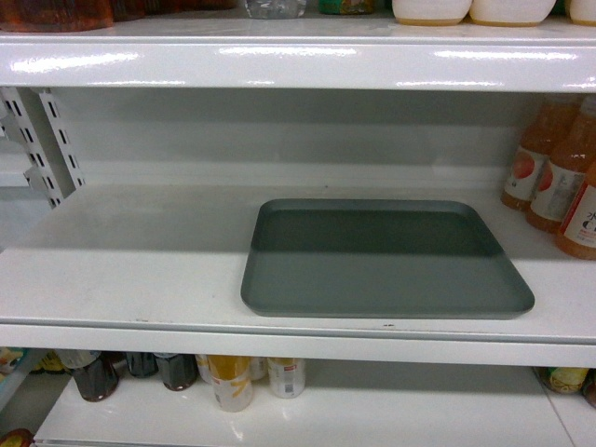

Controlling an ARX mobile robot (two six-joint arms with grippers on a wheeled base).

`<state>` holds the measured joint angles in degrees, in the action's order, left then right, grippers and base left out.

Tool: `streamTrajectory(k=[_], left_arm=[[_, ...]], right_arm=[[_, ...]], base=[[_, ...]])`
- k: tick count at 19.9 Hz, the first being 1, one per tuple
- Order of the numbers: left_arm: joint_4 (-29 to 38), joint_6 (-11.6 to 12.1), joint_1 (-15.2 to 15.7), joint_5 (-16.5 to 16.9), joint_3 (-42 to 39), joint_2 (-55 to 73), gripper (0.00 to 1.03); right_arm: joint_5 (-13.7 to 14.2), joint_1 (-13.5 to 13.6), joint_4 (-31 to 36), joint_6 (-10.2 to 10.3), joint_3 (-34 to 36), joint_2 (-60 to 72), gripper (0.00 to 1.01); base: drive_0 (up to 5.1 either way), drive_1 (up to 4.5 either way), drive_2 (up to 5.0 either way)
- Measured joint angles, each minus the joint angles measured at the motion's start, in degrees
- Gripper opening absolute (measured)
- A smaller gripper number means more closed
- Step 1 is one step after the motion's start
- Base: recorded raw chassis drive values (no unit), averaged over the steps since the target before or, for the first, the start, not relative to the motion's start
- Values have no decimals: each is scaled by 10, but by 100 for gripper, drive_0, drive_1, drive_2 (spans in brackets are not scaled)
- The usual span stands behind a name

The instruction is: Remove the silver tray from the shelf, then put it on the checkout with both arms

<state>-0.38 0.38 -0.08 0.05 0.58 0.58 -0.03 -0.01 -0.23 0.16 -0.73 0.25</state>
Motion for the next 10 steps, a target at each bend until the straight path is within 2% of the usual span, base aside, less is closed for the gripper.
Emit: streamTrajectory(k=[10], left_arm=[[0, 0, 0, 0, 0, 0, 98]], right_arm=[[0, 0, 0, 0, 0, 0, 98]], base=[[0, 0, 0]])
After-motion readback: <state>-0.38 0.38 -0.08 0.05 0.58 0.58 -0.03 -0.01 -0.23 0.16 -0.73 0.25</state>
